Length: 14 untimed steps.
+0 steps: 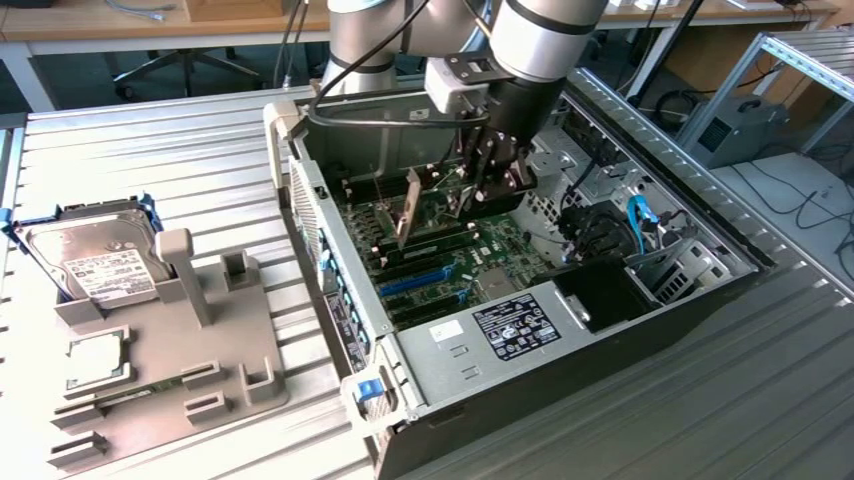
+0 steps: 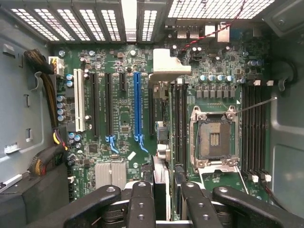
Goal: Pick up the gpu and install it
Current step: 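Insert the gpu into the slot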
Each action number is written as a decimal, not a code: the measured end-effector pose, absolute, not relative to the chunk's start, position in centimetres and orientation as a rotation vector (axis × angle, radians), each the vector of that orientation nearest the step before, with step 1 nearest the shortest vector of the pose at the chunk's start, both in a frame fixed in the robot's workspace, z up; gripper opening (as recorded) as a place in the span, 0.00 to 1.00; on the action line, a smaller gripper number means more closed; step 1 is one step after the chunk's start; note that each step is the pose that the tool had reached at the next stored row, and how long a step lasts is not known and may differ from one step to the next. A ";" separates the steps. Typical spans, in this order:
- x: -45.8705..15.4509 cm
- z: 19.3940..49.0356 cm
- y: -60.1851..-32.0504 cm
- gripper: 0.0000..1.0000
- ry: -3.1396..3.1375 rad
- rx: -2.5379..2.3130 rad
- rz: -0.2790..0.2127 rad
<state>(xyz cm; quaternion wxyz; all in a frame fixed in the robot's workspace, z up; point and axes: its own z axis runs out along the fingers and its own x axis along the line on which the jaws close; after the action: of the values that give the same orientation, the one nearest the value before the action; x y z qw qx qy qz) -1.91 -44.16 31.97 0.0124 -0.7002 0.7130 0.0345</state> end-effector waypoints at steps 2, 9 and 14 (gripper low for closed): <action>-1.9 31.9 -44.2 0.27 2.222 -2.183 0.107; -2.0 31.8 -44.3 0.27 2.221 -2.184 0.107; -2.0 31.7 -44.4 0.27 2.220 -2.185 0.107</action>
<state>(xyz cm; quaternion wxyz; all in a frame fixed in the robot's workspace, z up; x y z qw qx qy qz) -1.99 -44.40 31.74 0.0124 -0.7009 0.7123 0.0345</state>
